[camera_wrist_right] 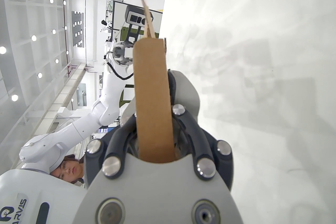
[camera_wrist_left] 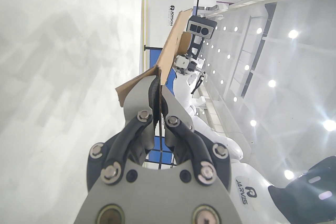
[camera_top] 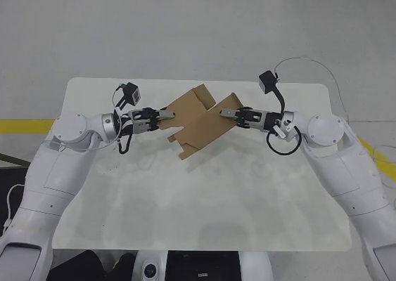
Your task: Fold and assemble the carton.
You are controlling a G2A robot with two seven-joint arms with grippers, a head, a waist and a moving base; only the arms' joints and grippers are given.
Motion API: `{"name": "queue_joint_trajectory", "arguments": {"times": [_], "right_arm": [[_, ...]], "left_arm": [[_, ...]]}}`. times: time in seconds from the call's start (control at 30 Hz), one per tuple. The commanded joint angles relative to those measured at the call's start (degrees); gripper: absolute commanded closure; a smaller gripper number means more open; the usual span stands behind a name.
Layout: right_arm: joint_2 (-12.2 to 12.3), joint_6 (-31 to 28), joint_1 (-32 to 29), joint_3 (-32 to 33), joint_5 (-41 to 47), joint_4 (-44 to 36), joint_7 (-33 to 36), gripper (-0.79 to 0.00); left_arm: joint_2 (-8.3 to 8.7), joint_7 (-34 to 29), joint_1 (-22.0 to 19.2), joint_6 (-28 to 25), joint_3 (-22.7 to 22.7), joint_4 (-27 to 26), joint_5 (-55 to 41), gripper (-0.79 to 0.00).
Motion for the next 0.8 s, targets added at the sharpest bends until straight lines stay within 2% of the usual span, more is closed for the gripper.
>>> {"name": "queue_joint_trajectory", "arguments": {"times": [0.0,0.17,0.4,0.67,0.77], "right_arm": [[0.3,-0.2,-0.5,1.3,-0.6,-0.2,0.0,-0.785],[1.5,-2.6,-2.3,6.1,-2.4,-2.4,0.6,-0.785],[2.4,-6.5,-3.5,9.6,-1.1,-5.5,5.8,-0.785],[0.5,-16.4,0.5,2.3,8.9,-3.0,17.2,-0.785],[-0.4,-19.5,2.3,-0.4,10.9,-1.0,20.3,-0.751]], "left_arm": [[0.14,-0.1,0.1,-1.0,-0.4,-0.2,1.0,0.0],[0.37,-2.8,0.1,-3.8,-0.5,-1.2,2.8,0.0],[0.53,-6.5,-0.2,-7.9,-0.1,-2.4,4.8,0.0],[0.65,-10.2,0.0,-11.7,0.2,-3.9,4.5,0.0],[0.7,-11.5,0.0,-12.6,0.2,-4.4,4.0,0.0]]}}
